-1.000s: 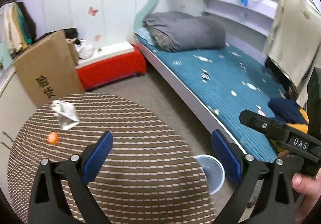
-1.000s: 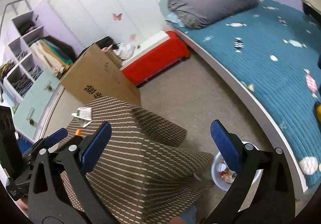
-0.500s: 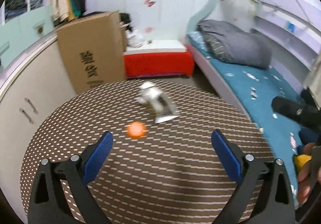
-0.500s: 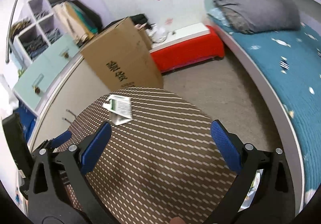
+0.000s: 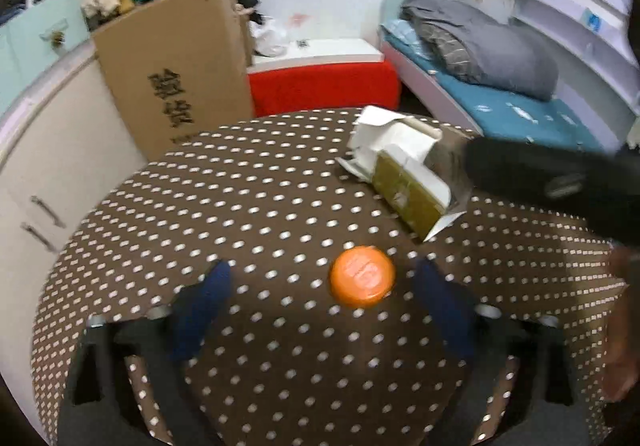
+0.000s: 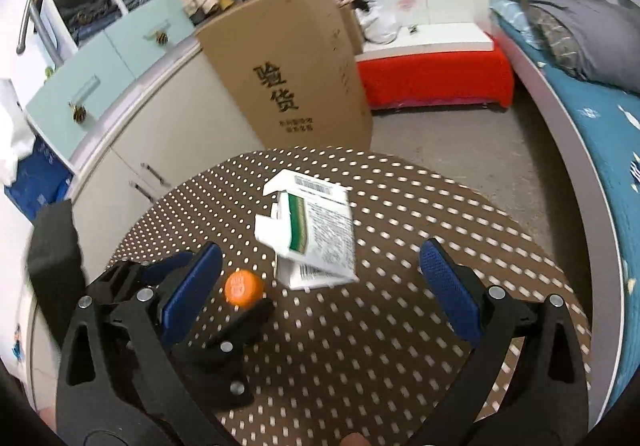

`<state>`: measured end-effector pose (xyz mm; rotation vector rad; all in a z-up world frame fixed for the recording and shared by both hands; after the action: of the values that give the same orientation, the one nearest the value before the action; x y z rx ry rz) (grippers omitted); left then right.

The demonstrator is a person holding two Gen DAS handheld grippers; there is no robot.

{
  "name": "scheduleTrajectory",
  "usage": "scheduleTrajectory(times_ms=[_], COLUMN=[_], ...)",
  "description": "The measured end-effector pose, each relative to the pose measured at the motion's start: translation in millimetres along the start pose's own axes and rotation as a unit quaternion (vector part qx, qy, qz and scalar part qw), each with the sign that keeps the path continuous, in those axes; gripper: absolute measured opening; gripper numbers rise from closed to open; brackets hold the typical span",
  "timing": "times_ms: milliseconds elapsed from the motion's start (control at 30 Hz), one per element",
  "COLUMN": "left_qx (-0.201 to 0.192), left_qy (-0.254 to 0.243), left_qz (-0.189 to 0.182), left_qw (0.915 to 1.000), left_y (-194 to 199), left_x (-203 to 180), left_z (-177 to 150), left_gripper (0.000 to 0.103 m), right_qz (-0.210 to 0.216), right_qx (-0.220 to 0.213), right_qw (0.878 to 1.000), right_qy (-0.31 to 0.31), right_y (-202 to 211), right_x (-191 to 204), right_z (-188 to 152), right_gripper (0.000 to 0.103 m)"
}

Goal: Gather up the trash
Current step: 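Grasp the white-green box with the right tool while the left tool grasps the orange ball, then carry both items over the wastebasket and open both tools to drop them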

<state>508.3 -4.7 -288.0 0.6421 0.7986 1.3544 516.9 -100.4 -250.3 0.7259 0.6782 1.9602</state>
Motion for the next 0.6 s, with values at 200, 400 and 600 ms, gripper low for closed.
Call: scheduleTrajectory(times_ms=[200, 400, 600], left_qx=[-0.010, -0.015, -0.014], left_qy=[-0.012, -0.006, 0.018], left_qz=[0.001, 0.006, -0.020], left_qw=[0.9999, 0.9998, 0.9995], left_y=[1.5, 7.9, 30.0], left_x=[-1.7, 5.7, -6.3], left_z=[3.1, -4.2, -22.6], left_gripper=[0.041, 0.026, 0.026], right_qz=[-0.018, -0.003, 0.003], right_qx=[0.022, 0.012, -0.027], right_qw=[1.000, 1.000, 0.999], right_qy=[0.014, -0.003, -0.045], right_y=[-33.5, -15.7, 44.5], right_x=[1.3, -5.6, -30.5], right_z=[-3.2, -19.2, -43.3], right_gripper=[0.049, 0.044, 0.044])
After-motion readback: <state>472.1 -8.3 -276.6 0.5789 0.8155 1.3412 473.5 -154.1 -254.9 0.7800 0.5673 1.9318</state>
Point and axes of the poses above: each gripper's, at about its wrist camera, not at the fingertips, and y roughly against the way its jaws point, x to its left, z to its top, the point moved 8 cm from there along -y, roughly the way its jaws point, and after that the axes turned 12 degrees about y, right-handed, at the moved point
